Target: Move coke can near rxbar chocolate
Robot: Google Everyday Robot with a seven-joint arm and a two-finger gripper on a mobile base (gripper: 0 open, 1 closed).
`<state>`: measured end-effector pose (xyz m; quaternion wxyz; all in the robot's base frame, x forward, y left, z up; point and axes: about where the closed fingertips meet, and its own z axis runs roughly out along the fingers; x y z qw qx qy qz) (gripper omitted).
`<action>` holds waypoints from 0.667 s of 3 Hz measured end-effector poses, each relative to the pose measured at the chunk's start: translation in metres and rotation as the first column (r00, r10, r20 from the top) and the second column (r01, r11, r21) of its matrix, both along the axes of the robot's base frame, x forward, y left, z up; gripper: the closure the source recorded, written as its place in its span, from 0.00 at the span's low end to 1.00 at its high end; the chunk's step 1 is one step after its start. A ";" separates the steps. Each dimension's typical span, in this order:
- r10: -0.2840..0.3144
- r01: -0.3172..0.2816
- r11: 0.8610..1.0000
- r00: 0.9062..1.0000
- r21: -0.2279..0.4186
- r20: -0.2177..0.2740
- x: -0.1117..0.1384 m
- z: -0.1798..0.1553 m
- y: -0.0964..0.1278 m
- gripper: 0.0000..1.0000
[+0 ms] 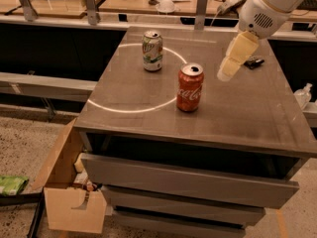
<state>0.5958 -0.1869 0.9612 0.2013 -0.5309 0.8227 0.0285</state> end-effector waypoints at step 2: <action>0.107 -0.100 0.990 0.991 0.095 -0.074 0.010 -0.010 0.062 0.00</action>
Offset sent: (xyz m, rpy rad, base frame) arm -0.0024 0.0900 -0.0222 0.1133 0.1557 0.1543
